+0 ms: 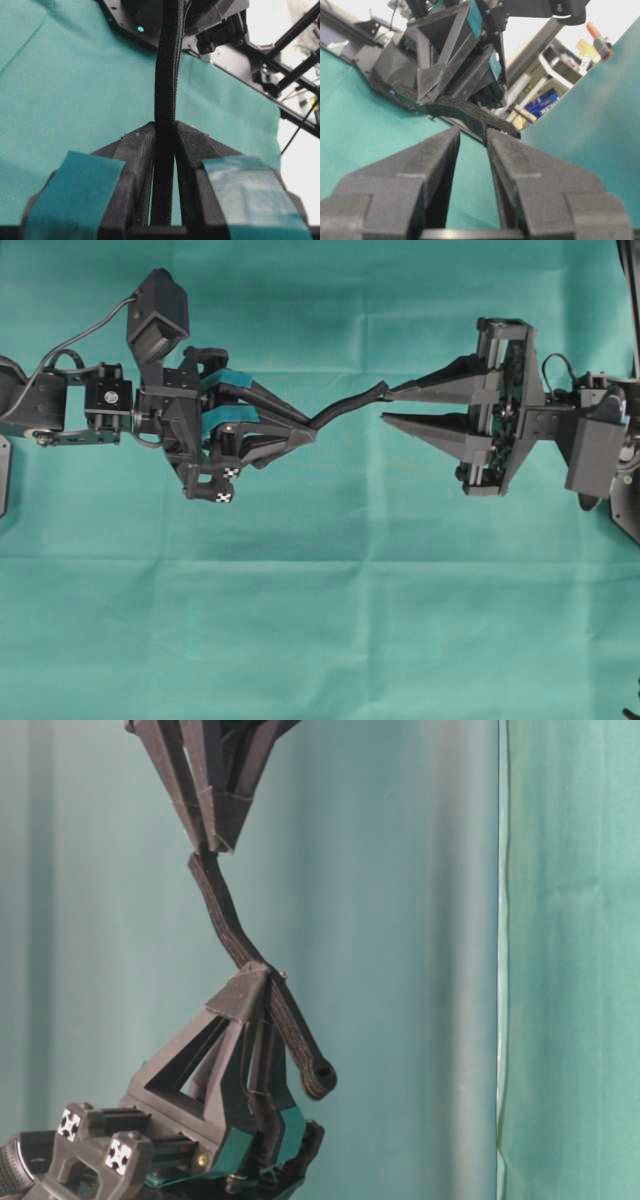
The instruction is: Peel off the Velcro with your right arm.
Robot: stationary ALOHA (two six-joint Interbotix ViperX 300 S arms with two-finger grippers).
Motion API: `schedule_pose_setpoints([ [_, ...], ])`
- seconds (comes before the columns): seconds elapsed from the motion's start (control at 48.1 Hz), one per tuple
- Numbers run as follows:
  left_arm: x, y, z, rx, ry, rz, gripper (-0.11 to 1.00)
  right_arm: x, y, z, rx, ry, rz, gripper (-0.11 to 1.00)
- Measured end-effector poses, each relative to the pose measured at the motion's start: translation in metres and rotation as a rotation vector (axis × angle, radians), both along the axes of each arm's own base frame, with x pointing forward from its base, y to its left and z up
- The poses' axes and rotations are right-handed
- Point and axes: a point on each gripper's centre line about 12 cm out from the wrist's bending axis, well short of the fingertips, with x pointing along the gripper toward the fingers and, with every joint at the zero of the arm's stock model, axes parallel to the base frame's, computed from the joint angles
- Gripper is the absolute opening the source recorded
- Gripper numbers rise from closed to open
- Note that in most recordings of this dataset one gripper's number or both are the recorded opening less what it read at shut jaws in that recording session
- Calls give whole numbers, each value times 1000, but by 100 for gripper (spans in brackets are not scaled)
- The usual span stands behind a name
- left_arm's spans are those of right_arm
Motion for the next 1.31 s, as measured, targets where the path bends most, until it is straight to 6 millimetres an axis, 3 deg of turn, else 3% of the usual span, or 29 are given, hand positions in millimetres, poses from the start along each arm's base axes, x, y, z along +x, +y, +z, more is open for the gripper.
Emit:
schedule_pose_setpoints([
  [0.374, 0, 0, 0, 0, 0, 0, 10, 1, -1, -1, 5, -8, -6, -1],
  [0.582, 0, 0, -1, 1, 2, 0, 10, 4, -3, -1, 5, -8, -9, -10],
  [1.31, 0, -1, 0, 2, -1, -3, 10, 5, -2, -4, 14, 1, -6, -10],
])
